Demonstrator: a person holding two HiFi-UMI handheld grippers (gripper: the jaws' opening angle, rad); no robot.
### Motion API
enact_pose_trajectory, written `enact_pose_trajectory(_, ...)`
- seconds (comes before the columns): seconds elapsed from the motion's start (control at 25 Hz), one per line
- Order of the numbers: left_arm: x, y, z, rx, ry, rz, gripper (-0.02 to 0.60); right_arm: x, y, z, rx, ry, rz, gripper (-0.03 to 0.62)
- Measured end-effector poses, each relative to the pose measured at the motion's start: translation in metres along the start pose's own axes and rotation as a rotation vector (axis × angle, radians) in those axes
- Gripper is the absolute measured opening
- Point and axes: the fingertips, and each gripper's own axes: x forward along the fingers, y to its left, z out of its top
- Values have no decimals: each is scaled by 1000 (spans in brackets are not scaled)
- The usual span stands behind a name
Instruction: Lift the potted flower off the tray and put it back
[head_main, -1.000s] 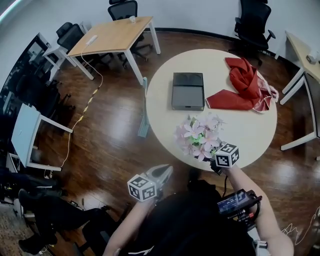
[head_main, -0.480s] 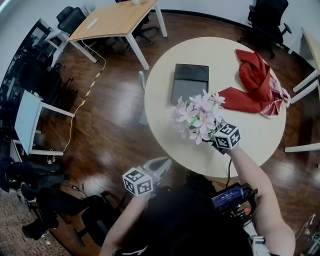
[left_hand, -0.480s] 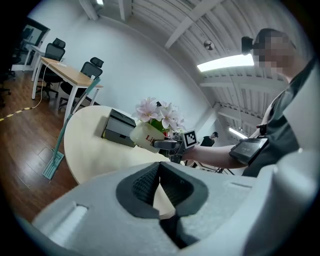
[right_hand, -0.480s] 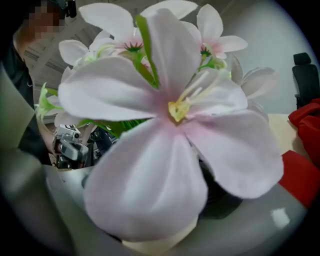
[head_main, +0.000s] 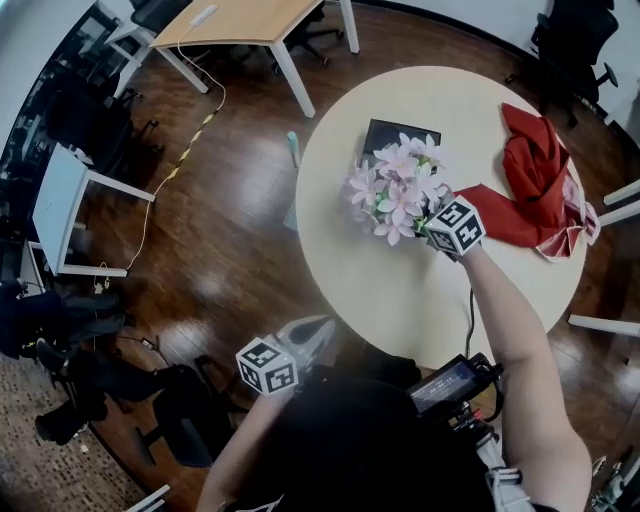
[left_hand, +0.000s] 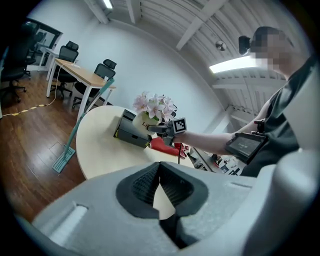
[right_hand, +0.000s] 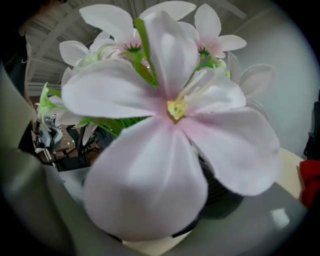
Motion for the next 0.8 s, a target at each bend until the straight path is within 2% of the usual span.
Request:
enact_pose_trajectory(0.28,1,16,4,-43,-6,65,5,39,-45,2,-175,65,-4,486)
enact_pose_trajectory(0.52,9,7,0,-73,-8,88,5,25,-67,-19,-181,93,15,486)
enact_pose_trajectory(0.8,14,22,7,-76,8,49,5,45,-71,-25,-187,119,15,486)
